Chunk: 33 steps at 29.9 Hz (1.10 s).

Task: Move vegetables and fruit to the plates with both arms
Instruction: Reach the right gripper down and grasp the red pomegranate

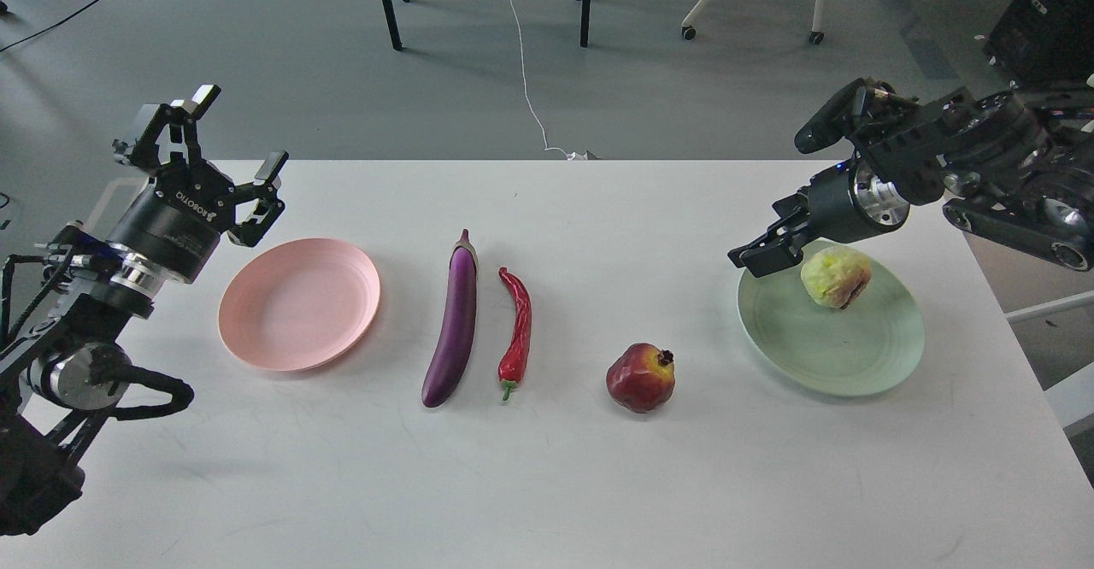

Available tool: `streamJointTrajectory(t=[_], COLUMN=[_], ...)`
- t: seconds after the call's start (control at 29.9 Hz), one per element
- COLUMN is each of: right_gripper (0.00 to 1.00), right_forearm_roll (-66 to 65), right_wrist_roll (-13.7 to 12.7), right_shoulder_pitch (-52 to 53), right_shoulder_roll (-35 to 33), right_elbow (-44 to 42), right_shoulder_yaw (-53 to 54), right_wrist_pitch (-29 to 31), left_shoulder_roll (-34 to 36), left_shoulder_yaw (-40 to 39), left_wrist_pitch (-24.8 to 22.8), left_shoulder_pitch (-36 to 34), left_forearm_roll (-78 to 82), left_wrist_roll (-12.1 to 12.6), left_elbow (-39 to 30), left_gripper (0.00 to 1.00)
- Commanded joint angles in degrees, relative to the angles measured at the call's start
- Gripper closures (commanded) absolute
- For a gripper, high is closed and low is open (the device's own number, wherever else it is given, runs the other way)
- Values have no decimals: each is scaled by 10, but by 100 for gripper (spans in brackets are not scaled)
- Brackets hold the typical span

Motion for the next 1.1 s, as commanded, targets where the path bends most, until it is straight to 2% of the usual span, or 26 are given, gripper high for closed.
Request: streamJointTrajectory(t=[0.0, 0.33, 0.74, 1.07], right_gripper=[2, 2, 2, 3], right_forearm_roll=[0, 0, 2, 7], right_wrist_roll=[0, 0, 0, 0], right_shoulder_pitch=[15, -23, -79, -95], right_shoulder_roll=[-2, 48, 123, 179], right_elbow=[82, 93, 3, -37], right_shoulder_yaw=[1, 2, 4, 5], right_wrist_pitch=[21, 23, 15, 9], left_shoulder_roll=[1, 9, 9, 12], left_shoulder_yaw=[1, -3, -3, -4], left_wrist_pitch=[0, 0, 0, 0], left_shoulder_pitch=[1, 2, 2, 2], left_forearm_roll=[0, 0, 0, 0], left_wrist_roll=[0, 0, 0, 0], left_elbow=[-1, -1, -2, -2], left_gripper=[2, 2, 2, 2])
